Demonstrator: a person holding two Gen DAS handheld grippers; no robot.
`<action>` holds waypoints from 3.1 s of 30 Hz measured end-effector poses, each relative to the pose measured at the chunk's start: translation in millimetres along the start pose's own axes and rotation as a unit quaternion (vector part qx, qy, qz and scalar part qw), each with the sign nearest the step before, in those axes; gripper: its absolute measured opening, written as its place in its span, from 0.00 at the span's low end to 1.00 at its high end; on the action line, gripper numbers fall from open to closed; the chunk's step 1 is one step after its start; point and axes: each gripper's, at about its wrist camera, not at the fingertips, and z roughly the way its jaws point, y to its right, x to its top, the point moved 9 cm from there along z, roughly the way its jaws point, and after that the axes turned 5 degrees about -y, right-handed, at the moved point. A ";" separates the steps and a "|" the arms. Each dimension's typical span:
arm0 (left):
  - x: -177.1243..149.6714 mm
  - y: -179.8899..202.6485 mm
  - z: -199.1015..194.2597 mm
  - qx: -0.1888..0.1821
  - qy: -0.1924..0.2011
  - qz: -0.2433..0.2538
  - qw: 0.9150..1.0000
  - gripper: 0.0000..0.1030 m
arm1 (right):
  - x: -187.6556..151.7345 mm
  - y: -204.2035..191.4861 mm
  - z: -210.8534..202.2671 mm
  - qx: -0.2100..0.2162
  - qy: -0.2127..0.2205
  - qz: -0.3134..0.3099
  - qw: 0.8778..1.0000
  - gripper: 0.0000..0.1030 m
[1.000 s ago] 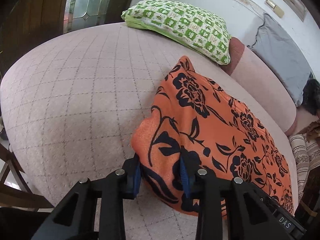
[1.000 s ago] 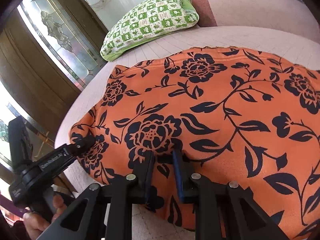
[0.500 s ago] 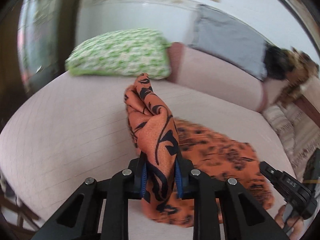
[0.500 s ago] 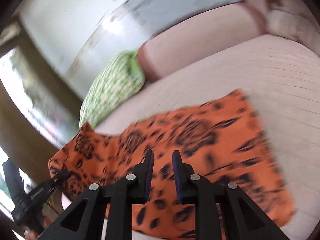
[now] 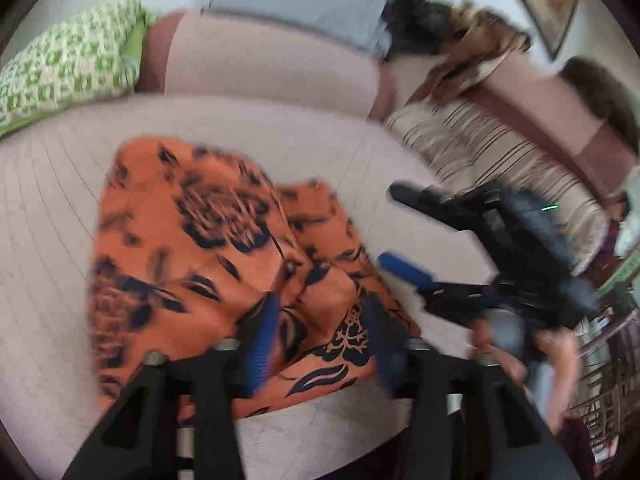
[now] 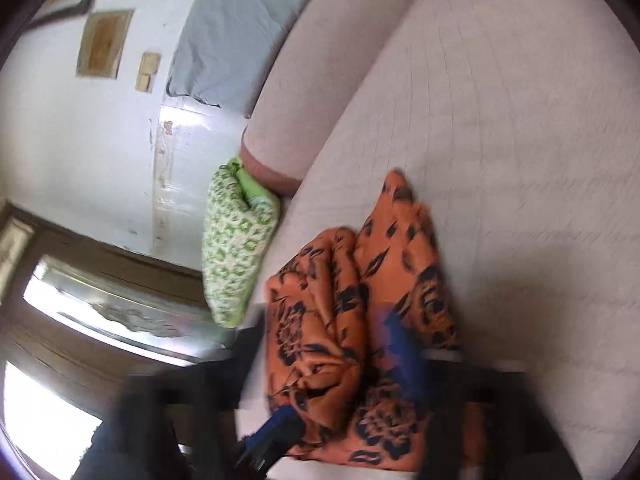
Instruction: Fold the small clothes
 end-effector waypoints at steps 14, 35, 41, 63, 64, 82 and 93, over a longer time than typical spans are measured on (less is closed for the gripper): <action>-37.2 -144.6 -29.8 0.122 -0.019 -0.118 0.985 0.73 | -49.6 -23.3 86.6 -0.132 -0.077 -0.128 0.980 0.24; -19.9 -85.8 17.6 0.150 -0.058 -0.018 0.987 0.73 | 18.2 -5.4 -34.9 -0.224 0.086 -0.127 0.963 0.26; -9.0 -96.4 25.8 0.169 -0.044 0.007 0.985 0.73 | 35.4 -50.5 35.0 -0.188 0.019 -0.179 0.965 0.26; -18.7 -97.9 27.3 0.195 -0.020 0.036 0.980 0.82 | 6.7 -39.6 68.2 -0.257 -0.036 -0.201 0.945 0.25; -18.9 -97.4 27.1 0.197 -0.019 0.037 0.980 0.82 | -0.3 -39.9 64.9 -0.260 -0.036 -0.203 0.943 0.25; -22.7 -98.3 25.9 0.196 -0.019 0.037 0.980 0.82 | -56.5 -5.7 44.2 -0.302 -0.093 -0.206 0.926 0.25; -23.0 -101.2 21.2 0.193 -0.018 0.033 0.980 0.83 | -51.5 2.3 50.0 -0.275 -0.092 -0.191 0.938 0.25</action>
